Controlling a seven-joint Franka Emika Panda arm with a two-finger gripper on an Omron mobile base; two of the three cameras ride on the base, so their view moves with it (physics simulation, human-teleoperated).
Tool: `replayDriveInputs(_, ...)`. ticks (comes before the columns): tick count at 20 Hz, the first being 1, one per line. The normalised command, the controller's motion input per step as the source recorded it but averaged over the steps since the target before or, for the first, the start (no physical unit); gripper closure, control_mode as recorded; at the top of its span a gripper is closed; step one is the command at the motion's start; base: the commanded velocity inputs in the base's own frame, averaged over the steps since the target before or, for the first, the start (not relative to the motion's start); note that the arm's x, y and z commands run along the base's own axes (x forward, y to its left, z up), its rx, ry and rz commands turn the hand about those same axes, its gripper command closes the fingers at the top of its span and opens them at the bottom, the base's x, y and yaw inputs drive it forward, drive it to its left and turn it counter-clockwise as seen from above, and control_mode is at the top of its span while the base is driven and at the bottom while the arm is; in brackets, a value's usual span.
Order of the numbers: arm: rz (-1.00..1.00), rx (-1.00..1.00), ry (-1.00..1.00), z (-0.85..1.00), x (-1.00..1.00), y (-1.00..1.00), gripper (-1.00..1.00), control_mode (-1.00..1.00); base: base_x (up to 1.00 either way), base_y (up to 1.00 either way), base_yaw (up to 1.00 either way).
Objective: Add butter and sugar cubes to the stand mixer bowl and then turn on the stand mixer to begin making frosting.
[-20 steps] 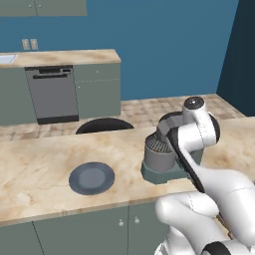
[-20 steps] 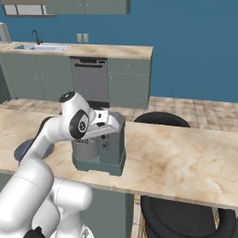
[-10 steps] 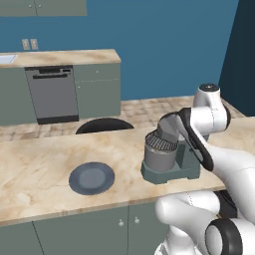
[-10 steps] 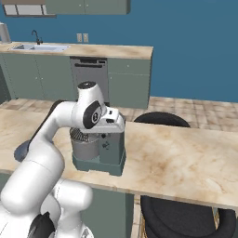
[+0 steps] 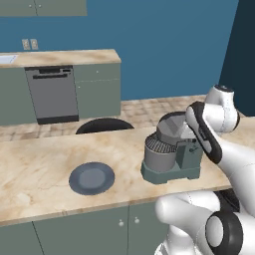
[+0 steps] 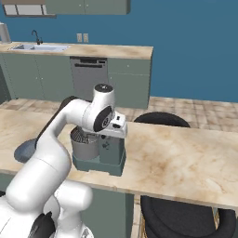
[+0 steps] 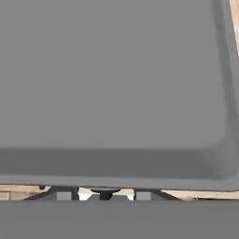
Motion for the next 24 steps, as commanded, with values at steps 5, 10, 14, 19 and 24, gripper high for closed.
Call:
replayDriveInputs(5,0.01,0.23,-0.01,-0.53,0.00,0.01,1.00,-1.00,0.00,0.00,0.00)
replayDriveInputs(10,0.03,0.28,0.00,-0.62,0.00,0.02,1.00,-1.00,0.00,0.00,0.00)
replayDriveInputs(14,0.05,0.33,0.00,-0.61,0.05,0.01,1.00,-1.00,0.00,0.00,0.00)
replayDriveInputs(19,0.07,0.38,0.00,-0.56,0.18,0.13,1.00,-1.00,0.00,0.00,0.00)
replayDriveInputs(24,0.06,0.40,0.00,-0.40,0.32,0.06,1.00,-1.00,0.00,0.00,0.00)
